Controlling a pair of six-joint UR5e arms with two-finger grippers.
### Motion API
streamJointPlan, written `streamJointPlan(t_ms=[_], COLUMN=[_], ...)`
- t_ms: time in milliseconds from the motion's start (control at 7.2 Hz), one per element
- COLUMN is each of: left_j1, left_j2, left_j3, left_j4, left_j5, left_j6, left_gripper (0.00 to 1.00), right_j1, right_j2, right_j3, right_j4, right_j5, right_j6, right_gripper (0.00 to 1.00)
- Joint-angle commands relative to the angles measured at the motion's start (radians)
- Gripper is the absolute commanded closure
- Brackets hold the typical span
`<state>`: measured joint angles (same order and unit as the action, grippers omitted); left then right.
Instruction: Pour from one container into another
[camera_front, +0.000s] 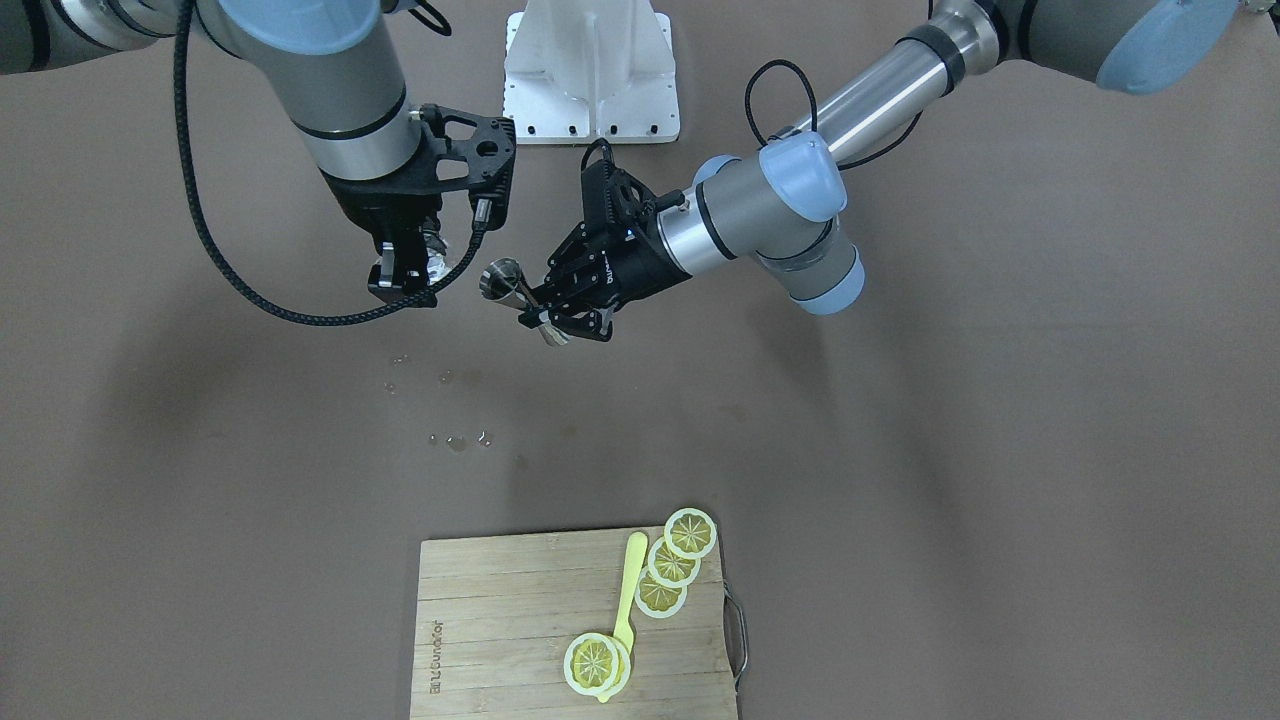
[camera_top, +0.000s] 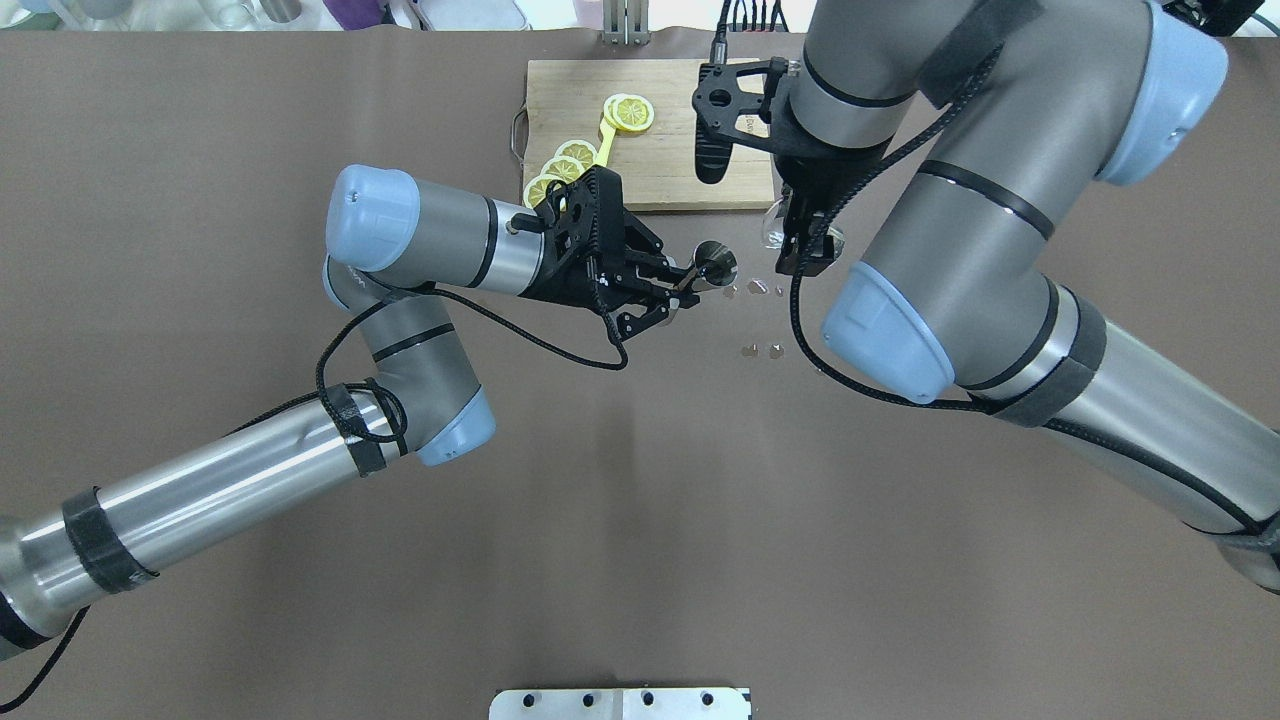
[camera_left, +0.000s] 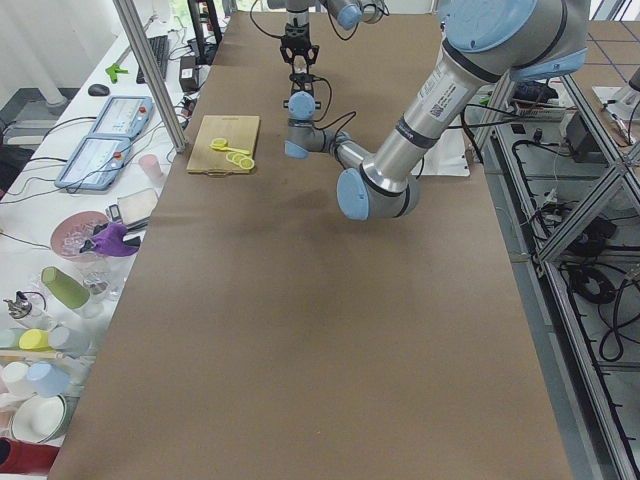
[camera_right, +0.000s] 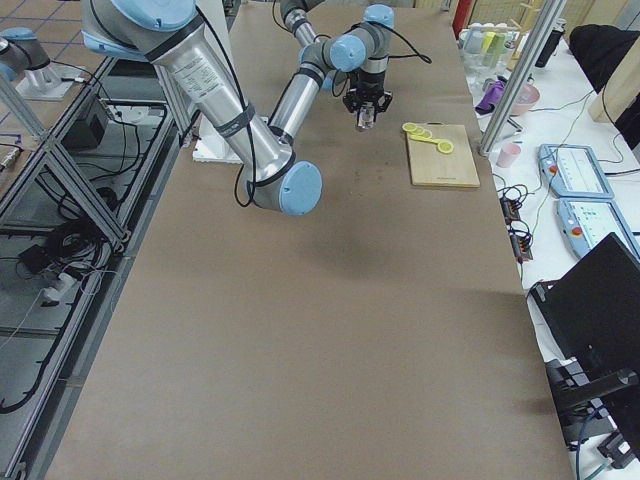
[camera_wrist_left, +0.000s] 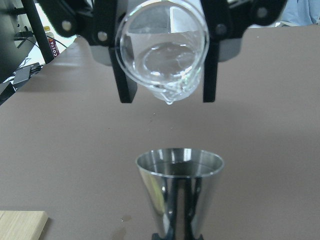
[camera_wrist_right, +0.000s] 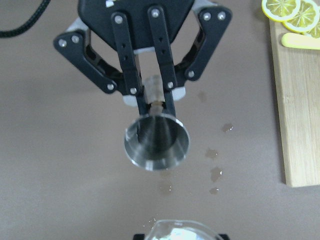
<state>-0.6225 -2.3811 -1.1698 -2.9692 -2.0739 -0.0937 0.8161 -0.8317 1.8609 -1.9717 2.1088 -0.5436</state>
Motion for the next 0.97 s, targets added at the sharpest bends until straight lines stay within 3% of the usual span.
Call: streamJointPlan(t_ms=[0, 556, 833], left_j1=[-0.019, -0.048, -0.042], left_j2=[0.042, 0.112, 0.161], left_j3=[-0.013, -0.042, -0.077], left_j4=[-0.031, -0.090, -0.143], left_j5=[0.000, 0.033, 0.188], left_j6=[-0.004, -0.052, -0.135], left_gripper=[1.00, 1.00, 1.00], right_j1=[0.058, 0.204, 0.244], right_j2=[-0.146, -0.502, -0.660], right_j3=[0.072, 0.142, 0.135], right_j4=[0.123, 0.493, 0.736], right_j5=[0.058, 0.224, 0.264], right_j6=[0.001, -0.001, 0.060], right_gripper=[1.00, 1.00, 1.00])
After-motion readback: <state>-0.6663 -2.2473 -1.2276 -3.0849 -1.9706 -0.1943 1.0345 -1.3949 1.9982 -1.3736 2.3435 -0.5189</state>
